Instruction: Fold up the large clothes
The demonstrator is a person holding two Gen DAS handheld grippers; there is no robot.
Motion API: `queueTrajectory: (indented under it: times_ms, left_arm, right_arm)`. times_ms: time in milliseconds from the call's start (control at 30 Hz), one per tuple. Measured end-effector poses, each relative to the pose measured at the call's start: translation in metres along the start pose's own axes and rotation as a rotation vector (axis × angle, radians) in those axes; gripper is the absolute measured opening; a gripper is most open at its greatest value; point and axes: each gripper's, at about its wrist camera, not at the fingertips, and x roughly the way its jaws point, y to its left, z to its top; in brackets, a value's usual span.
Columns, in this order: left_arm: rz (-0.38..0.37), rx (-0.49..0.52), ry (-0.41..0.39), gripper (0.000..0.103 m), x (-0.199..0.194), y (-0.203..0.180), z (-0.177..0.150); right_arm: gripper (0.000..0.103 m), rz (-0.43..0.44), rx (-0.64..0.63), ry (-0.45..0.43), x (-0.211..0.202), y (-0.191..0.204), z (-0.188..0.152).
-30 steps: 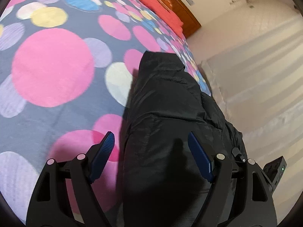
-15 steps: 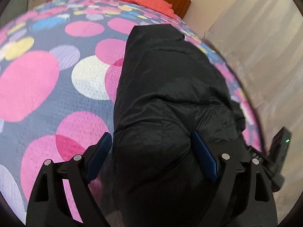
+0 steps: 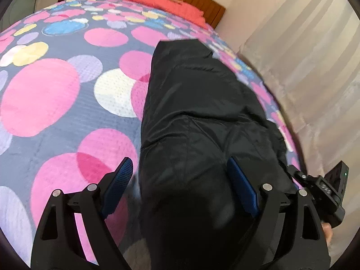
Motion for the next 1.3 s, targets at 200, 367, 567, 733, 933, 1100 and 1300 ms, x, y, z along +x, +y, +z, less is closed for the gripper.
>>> queueTrajectory:
  times_ms: [200,367,567,733,933,1100,1300]
  left_arm:
    - [-0.091,-0.053,-0.021,0.085,-0.032,0.008,-0.024]
    - [-0.090,-0.019,0.022,0.086,-0.013,-0.008,-0.035]
    - [-0.009,0.077,0.055,0.089,0.014,-0.023,-0.042]
    - [-0.041,0.049,0.096,0.090,0.034,-0.017,-0.048]
    - [-0.096,-0.014,0.087,0.089,0.022,-0.005,-0.044]
    - [-0.080,0.003,0.026,0.089,-0.009,0.002,-0.036]
    - [-0.072,-0.053,-0.026,0.089,-0.022,0.015,-0.006]
  right_arm:
    - [0.069,0.081,0.012,0.046,-0.027,0.016,-0.032]
    - [0.060,-0.030,-0.046,0.086,-0.016,0.022,-0.053]
    - [0.037,-0.108,-0.077,0.114,0.006,0.006,-0.062]
    - [0.034,-0.074,-0.055,0.079,0.015,-0.012,-0.074]
    - [0.042,-0.053,-0.061,0.068,0.002,0.000,-0.077]
    - [0.057,-0.079,-0.044,0.059,-0.024,0.003,-0.075]
    - [0.057,-0.127,-0.082,-0.018,-0.051,0.028,-0.054]
